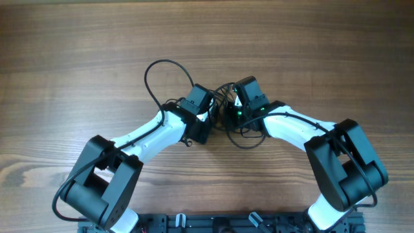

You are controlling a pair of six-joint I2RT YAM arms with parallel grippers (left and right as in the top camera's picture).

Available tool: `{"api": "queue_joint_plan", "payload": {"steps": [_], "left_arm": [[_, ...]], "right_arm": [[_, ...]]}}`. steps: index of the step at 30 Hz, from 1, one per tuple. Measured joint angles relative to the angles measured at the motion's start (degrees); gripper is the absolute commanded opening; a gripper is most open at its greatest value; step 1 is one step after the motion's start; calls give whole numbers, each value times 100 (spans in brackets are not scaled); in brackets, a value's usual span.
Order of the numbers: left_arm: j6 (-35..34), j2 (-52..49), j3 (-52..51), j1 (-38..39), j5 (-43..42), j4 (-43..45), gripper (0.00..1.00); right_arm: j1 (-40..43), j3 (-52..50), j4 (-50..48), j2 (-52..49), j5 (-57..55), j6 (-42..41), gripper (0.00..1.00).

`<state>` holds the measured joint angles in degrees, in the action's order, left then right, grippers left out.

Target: Untangle cables

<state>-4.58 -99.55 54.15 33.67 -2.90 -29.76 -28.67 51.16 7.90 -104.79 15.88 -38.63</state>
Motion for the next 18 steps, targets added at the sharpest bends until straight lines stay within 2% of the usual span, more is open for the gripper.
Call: {"api": "queue_joint_plan", "payload": {"steps": [18], "left_arm": [[33,59,-236,4,-42,260,40]], "right_arm": [[0,0,2,0,0,0,4]]}}
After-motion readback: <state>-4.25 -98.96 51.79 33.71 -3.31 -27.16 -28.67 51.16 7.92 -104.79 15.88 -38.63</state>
